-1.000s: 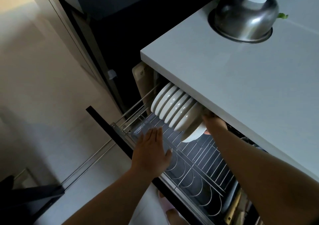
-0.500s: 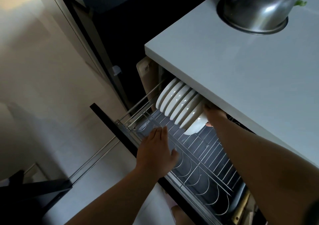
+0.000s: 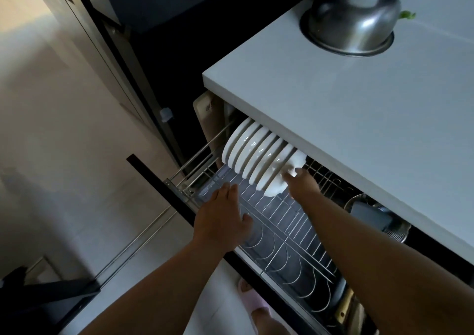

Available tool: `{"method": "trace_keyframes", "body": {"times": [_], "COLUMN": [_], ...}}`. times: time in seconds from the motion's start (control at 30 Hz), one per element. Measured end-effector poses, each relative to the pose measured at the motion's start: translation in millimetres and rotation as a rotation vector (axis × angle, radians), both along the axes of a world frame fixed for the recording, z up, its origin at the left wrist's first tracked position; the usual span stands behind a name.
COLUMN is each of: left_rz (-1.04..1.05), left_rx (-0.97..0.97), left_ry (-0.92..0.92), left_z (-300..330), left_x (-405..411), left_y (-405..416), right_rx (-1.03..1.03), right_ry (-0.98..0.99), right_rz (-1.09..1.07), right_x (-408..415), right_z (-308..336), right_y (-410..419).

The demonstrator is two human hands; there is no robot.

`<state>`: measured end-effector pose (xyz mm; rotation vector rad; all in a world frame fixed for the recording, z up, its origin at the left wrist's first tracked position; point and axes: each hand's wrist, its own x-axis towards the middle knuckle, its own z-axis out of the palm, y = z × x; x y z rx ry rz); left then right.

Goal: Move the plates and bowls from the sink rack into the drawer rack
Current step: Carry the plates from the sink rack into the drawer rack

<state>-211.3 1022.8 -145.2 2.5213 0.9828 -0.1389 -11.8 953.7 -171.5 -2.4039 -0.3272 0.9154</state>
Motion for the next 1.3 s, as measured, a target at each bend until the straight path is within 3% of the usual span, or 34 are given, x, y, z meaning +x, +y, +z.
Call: {"method": "trace_keyframes", "body": {"times": [0.2,0.43,0.63,1.3], "left_rz": [0.048,-0.029,-0.182,-0.704], "left_rx": [-0.197,-0.218,-0.245,-0.041], "left_ry": [-0.108,-0.286,-0.21,-0.104], "left_z": [24.2,83.7,111.7,146.9], "left_x": [-1.6,-7.4,-12.2,44.7], "left_y": [-15.1,-83.8,-158.6,-376.1], "right_rx": [0.191,0.305,0.298,0.299], "right_ry": [-0.026,-0.26,-0.377,-0.545], "right_rz": [0.083,0.033,-0.14,-0.629], "right_x": [-40.9,-85.6,-115.4,-139.6], "right_z": [48.8,118.6,149.7,183.8], "right_y": [-60.1,-165.8,-262.7,-532.0]}}
